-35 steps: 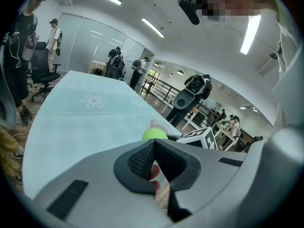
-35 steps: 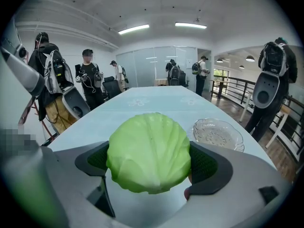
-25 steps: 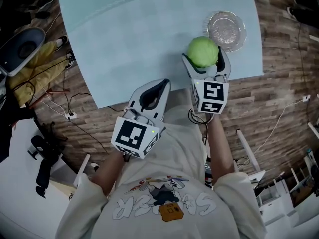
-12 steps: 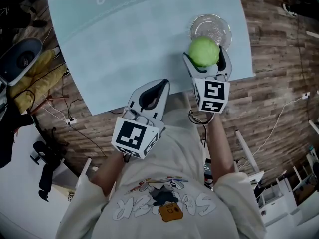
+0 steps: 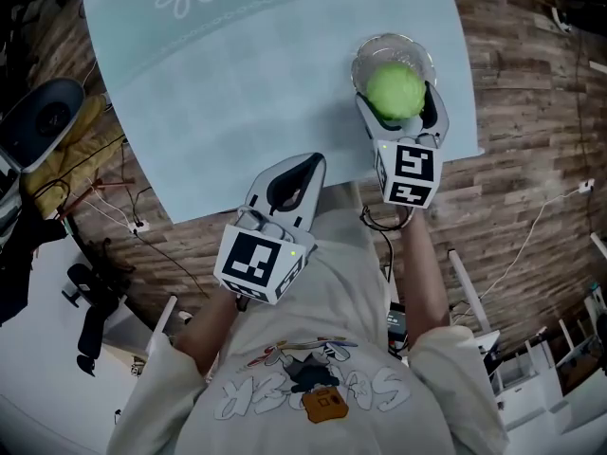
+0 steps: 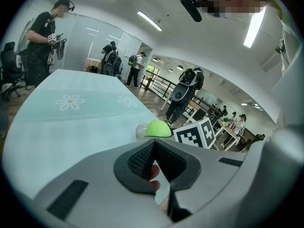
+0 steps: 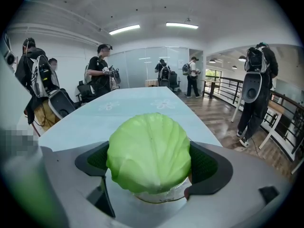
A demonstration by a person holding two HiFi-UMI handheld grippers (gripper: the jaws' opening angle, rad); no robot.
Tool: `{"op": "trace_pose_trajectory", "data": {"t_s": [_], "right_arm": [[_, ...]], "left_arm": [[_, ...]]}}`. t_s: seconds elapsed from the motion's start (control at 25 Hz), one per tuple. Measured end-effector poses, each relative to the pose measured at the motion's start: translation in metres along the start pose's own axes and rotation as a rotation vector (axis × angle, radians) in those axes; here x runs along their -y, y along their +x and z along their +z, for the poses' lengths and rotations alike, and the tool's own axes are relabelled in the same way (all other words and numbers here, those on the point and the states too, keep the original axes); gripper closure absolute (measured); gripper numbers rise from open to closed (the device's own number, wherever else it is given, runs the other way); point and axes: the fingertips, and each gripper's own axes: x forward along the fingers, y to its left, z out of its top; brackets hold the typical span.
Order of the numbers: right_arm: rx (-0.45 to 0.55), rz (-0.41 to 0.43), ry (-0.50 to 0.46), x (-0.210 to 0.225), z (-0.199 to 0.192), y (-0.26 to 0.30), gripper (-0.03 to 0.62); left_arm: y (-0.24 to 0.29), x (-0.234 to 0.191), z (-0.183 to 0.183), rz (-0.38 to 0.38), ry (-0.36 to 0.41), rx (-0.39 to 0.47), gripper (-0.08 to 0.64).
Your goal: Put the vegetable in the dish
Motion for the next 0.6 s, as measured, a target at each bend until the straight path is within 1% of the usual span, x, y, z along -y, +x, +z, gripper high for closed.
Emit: {"op": "trace_pose_trajectory", "data": {"t_s": [0.24,0.44,0.6], "right_arm": [[-0.025,0.019,-0.01,0.008,-0.006,0.018,0.08],[-0.068,0.003,-0.032,0.01,-0.009,0.029,0.08],[-0.088,0.008,-0.023,0.011,-0.011,0.035,0.08]], "left_arm": [[0.011,-0.001,0.002,0.02,-0.012,-0.006,0.558],[0.014,-0.003,0.002,0.018,-0.02,-0.012,0.558],[0.018,-0.004,0.0,0.027,-0.039,-0.016,0.558]]}}
